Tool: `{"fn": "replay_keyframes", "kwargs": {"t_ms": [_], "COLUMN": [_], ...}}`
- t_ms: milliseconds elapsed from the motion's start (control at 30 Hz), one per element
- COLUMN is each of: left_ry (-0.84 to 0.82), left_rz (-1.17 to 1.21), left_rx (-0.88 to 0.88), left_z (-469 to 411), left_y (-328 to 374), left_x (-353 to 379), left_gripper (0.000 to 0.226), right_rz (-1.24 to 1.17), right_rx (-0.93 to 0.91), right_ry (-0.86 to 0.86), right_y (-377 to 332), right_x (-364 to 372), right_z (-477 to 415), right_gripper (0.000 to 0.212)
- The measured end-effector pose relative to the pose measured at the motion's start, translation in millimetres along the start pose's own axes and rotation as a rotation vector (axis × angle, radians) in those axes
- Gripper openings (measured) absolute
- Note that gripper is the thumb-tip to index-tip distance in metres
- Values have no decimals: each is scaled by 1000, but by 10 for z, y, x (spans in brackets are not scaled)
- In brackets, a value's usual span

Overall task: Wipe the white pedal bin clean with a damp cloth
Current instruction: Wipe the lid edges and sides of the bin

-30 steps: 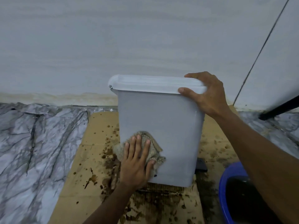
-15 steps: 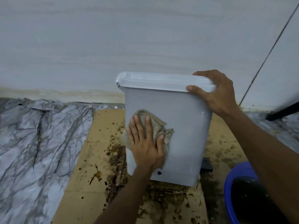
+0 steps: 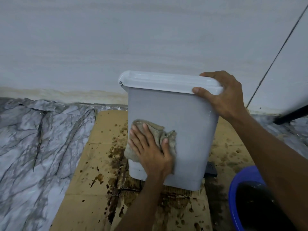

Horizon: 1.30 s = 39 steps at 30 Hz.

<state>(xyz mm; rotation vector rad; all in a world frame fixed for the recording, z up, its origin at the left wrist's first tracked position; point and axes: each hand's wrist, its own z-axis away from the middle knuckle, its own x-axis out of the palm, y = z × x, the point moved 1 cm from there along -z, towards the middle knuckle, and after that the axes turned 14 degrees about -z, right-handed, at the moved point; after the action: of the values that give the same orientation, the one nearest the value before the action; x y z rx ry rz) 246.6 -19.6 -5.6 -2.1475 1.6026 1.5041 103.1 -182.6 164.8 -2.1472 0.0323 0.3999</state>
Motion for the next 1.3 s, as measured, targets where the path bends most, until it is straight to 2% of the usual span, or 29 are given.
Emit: {"fn": "replay_keyframes", "kwargs": {"t_ms": [200,333,400,467,567,633,700,867,933,1033,1133,1200,1233,1300], "left_ry": [37,-12,-43,-68,-13,42,45,-31,-90,-139,-129,-57,-21,20], "left_rz": [23,60,86,59,-33,-62,-20,226,243,201,90,48,34,45], "left_rx": [-154,-472,-537,-419,-113,-53,-202,-846,-921,-791,-382,-152,-110,-179], "left_z": [-70,363,513,545,352,180,113,480,630,789,780,542,390,119], "left_y": [-153,-84,116,336,375,219,50,58,250,555,604,474,392,220], "left_x": [17,104,121,115,121,131,133,194,229,217,138,118,102,86], "left_gripper": [81,81,83,84,81,80,80,99,105,98,88,86,86,86], "right_rz": [-6,-4,-5,-4,-7,-4,-2,-1,-7,-7,-1,0,0,-6], "right_rx": [3,7,9,8,6,4,4,0,4,11,7,2,0,0], "right_ry": [10,15,20,19,12,6,11,21,17,16,13,11,11,14], "right_y": [-27,-37,-26,-14,-15,-24,-32,-47,-43,-38,-42,-43,-44,-50], "right_x": [20,22,22,18,6,8,16,21,11,8,5,-1,0,9], "right_z": [12,24,24,19,18,23,27,48,55,50,47,47,49,45], "right_gripper": [52,53,51,50,53,54,53,50,49,50,50,48,49,50]}}
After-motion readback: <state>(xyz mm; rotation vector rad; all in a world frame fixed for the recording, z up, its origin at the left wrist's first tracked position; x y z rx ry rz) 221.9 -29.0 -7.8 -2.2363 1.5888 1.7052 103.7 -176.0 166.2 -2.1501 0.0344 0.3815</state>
